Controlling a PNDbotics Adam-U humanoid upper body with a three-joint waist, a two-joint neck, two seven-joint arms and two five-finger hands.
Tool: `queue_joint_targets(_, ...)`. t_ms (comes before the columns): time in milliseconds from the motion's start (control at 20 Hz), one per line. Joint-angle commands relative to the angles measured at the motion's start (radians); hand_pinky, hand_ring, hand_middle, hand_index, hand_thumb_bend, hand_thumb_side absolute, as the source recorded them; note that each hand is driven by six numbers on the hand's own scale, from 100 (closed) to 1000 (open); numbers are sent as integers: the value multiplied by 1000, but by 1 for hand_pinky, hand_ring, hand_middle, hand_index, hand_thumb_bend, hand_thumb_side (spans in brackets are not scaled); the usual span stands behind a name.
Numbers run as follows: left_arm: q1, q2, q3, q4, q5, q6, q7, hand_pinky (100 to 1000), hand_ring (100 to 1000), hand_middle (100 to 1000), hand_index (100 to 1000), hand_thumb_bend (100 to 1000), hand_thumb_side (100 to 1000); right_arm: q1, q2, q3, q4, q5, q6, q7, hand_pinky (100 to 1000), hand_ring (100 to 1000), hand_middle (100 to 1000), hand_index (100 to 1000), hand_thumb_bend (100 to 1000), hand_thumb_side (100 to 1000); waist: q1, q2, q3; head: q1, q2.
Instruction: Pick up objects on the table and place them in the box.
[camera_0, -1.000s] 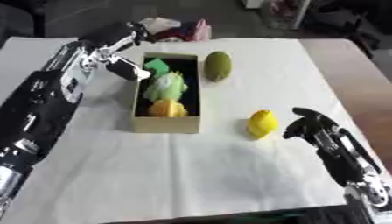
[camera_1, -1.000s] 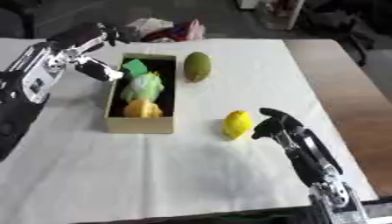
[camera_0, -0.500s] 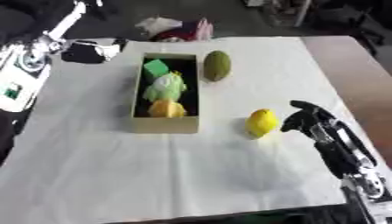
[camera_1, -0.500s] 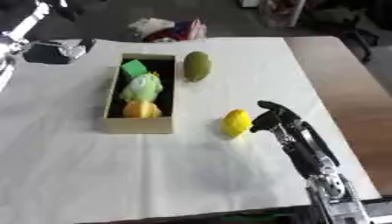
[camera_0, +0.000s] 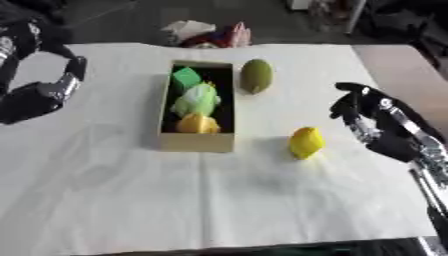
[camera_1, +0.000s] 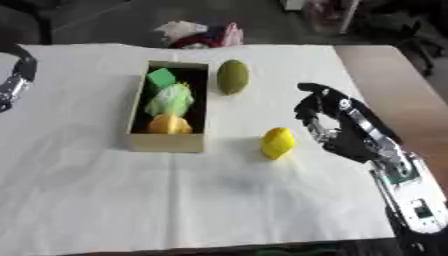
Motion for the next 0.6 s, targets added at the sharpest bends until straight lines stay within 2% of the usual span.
queue_joint_targets(50,38,-30,23,-44,14,15,5,728,609,638,741,231,445,-53,-104,18,35,53,-49,60,784,713,695,935,100,364,0,-15,6,-13,5)
queue_joint_targets(100,55,-44,24,-47,11,18,4,727,608,637,740,227,453,-69,-125,27,53,69,-64,86,790,736,722,936,100,271,0,-17,9,-15,5)
queue_joint_targets(200,82,-72,23,-48,4,23,0,727,608,637,740,223,463,-99,-161,44,100,104,-94,144,800,764,758,941,100,217,-2,-21,15,-18,5)
queue_joint_targets(350,106,-105,22,-47,2,26,0,726,606,634,738,216,471,-137,-193,63,188,151,-132,214,815,804,804,952,100,210,-2,-24,22,-22,5)
queue_joint_targets(550,111,-113,22,-47,3,26,2,726,606,634,738,216,471,-151,-195,62,234,171,-167,231,815,804,804,952,100,210,-2,-25,23,-22,5)
queue_joint_targets(600,116,-123,24,-43,7,29,4,724,602,628,736,206,485,-160,-205,71,247,178,-164,238,837,860,881,972,100,249,-2,-25,26,-23,5)
